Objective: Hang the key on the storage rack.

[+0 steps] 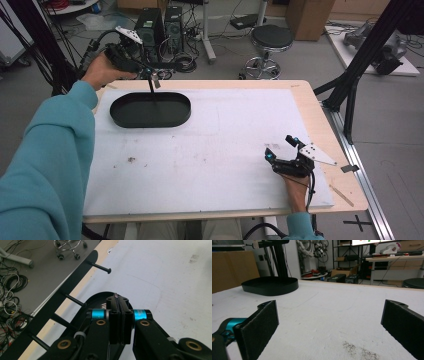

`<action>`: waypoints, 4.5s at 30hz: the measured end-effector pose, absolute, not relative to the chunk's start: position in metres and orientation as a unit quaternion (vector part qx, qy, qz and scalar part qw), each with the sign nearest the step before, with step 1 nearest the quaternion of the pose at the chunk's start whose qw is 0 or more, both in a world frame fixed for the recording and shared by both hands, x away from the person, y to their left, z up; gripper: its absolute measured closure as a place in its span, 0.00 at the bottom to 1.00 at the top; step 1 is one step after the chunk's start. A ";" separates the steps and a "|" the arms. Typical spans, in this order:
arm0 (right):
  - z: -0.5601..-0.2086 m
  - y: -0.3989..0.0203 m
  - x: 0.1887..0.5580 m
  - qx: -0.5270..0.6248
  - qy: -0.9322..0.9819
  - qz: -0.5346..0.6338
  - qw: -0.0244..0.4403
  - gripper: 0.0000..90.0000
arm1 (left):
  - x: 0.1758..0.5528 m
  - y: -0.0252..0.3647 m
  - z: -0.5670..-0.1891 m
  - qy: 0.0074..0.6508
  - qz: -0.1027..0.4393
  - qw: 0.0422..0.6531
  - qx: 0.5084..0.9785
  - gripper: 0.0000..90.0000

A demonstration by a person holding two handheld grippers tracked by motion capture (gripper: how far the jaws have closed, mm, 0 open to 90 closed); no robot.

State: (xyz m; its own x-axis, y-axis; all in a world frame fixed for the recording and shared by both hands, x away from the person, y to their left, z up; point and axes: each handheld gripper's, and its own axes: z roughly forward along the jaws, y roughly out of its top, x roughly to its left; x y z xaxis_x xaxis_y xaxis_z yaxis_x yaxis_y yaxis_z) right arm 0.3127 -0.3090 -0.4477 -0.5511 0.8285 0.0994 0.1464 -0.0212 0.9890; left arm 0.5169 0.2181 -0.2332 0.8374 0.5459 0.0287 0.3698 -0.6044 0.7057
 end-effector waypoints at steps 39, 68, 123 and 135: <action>-0.449 -0.308 0.309 0.365 0.641 0.607 0.295 0.01 | 0.539 0.212 -0.253 0.331 0.136 0.314 0.879 0.98; -0.450 -0.309 0.310 0.369 0.637 0.611 0.292 0.01 | 0.542 0.210 -0.254 0.366 0.147 0.306 0.867 0.98; -0.449 -0.306 0.308 0.361 0.647 0.602 0.298 0.01 | 0.302 0.282 -0.408 0.271 0.273 0.648 0.657 0.02; -0.449 -0.305 0.308 0.358 0.648 0.600 0.303 0.01 | 0.278 0.288 -0.449 0.274 0.288 0.647 0.650 0.02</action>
